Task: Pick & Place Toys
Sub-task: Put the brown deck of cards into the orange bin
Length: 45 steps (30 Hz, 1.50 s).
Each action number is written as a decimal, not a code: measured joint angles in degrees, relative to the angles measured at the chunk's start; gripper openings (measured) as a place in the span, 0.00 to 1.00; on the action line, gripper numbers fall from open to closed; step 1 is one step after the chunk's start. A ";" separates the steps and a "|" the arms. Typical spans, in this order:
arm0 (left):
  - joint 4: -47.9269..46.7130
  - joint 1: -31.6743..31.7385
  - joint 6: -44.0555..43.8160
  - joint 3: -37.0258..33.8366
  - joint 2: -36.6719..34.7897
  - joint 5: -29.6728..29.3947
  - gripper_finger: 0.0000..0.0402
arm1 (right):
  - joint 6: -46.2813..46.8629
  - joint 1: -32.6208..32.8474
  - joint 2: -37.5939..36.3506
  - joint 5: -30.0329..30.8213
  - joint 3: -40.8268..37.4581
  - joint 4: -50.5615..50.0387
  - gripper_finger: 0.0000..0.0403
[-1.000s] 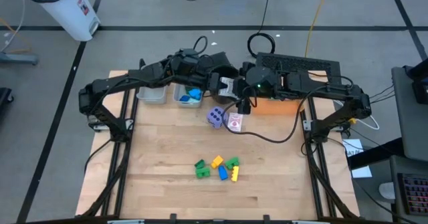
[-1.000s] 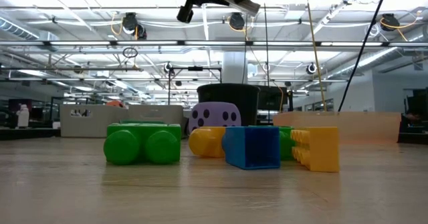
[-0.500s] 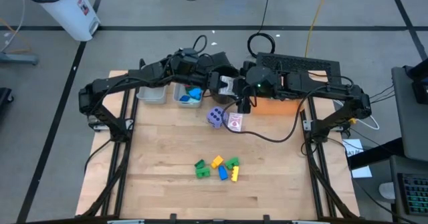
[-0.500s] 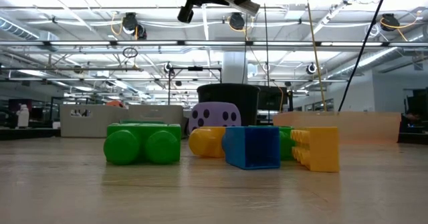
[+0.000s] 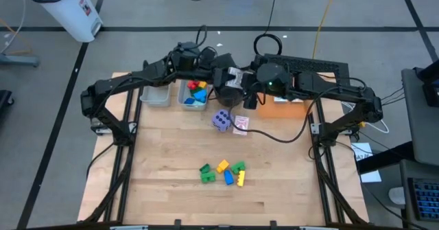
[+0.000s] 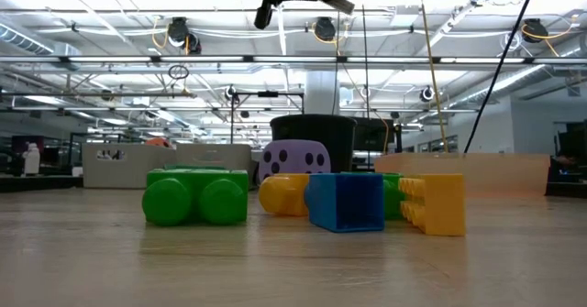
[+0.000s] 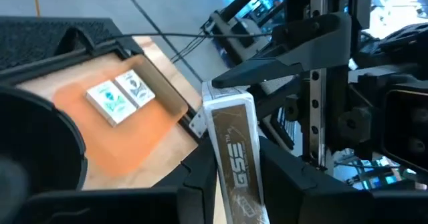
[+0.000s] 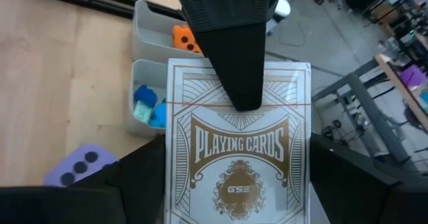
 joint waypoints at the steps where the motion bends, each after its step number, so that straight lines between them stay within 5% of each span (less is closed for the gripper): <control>1: 0.25 0.48 0.19 0.00 0.00 0.15 0.23 | -0.59 -0.53 -0.29 -0.20 -0.03 0.10 0.76; 12: 10.89 3.55 -1.99 0.00 -0.03 -1.55 0.56 | -4.50 -12.10 -1.42 -8.05 -0.09 3.30 0.75; 19: 11.77 6.24 0.67 0.30 -0.65 3.61 0.67 | -2.48 -16.52 -1.38 -6.00 -0.37 2.42 0.75; 29: 13.56 14.21 0.44 0.26 -2.32 20.28 0.64 | 12.34 -20.25 -1.44 -4.43 -0.23 -8.11 0.75; 35: 8.53 19.07 7.63 0.17 -6.23 33.66 0.59 | 31.12 -20.08 -1.46 0.65 -0.20 -14.32 0.75; 45: -10.23 23.65 27.11 0.15 -14.03 35.63 0.58 | 58.10 -19.64 -1.44 3.51 -6.33 -20.51 0.75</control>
